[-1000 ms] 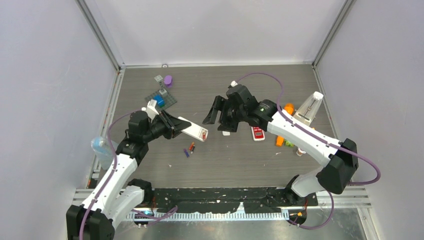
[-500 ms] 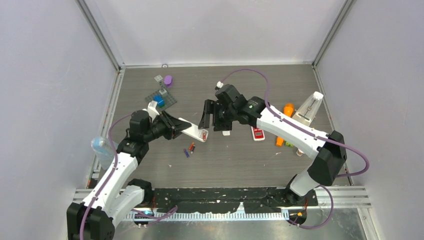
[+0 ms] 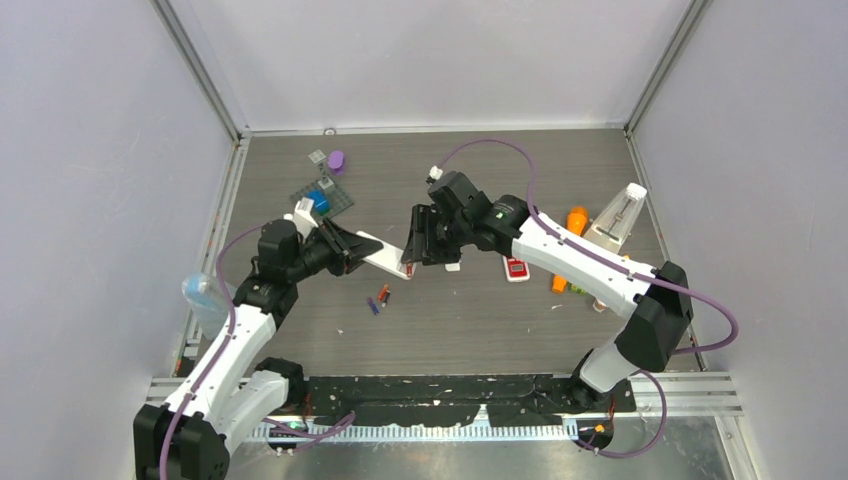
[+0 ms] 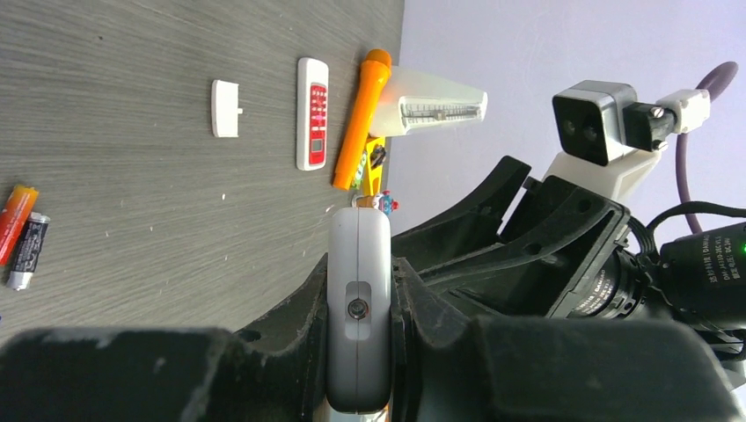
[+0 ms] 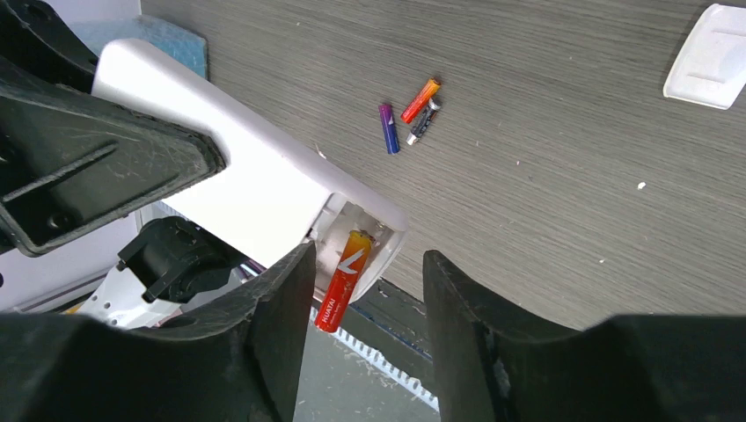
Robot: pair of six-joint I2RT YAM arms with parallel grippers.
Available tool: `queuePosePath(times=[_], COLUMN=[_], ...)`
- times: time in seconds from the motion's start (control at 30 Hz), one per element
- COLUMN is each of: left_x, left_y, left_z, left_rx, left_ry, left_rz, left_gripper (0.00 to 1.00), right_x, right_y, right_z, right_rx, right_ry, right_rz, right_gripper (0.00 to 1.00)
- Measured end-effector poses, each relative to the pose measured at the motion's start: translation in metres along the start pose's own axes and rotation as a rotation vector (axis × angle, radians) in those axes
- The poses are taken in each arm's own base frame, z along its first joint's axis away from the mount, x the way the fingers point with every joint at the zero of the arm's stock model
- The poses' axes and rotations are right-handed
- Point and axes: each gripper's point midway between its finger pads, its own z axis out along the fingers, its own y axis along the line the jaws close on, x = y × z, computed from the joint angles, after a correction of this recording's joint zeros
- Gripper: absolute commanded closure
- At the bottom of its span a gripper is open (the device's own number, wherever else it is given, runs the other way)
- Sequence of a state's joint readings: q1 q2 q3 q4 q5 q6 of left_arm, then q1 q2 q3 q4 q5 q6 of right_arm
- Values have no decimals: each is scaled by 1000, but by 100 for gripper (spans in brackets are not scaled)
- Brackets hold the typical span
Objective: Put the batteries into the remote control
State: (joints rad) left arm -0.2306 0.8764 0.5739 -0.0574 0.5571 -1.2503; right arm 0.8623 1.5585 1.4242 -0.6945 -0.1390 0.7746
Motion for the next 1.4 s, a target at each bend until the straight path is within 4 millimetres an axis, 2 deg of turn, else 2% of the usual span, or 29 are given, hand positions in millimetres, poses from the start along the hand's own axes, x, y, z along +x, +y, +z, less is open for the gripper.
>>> queuePosePath(times=[0.37, 0.63, 0.8, 0.87, 0.93, 1.0, 1.07, 1.2, 1.3, 1.4], left_x=[-3, -4, -6, -7, -7, -7, -8, -13, -13, -9], left_y=[-7, -4, -2, -2, -3, -3, -5, -12, -15, -13], left_z=[1, 3, 4, 5, 5, 5, 5, 4, 4, 4], left_rx=[30, 18, 8, 5, 4, 5, 7, 15, 19, 15], left_ry=[-12, -15, -19, -18, -18, -16, -19, -32, -30, -9], left_rz=[20, 14, 9, 8, 7, 6, 8, 15, 17, 10], left_gripper=[100, 100, 100, 100, 100, 100, 100, 100, 100, 100], right_x=[3, 0, -4, -5, -6, -7, -7, -8, -11, -20], right_y=[-4, -3, -4, -5, -5, -4, -6, -13, -14, -6], right_z=[5, 9, 9, 10, 10, 10, 11, 9, 1, -14], right_rx=[19, 32, 47, 53, 54, 55, 64, 83, 72, 16], right_ry=[16, 1, -21, -29, -36, -41, -45, -56, -72, -112], right_rz=[18, 64, 112, 122, 128, 132, 128, 129, 124, 93], right_gripper=[56, 71, 71, 68, 56, 48, 35, 20, 11, 3])
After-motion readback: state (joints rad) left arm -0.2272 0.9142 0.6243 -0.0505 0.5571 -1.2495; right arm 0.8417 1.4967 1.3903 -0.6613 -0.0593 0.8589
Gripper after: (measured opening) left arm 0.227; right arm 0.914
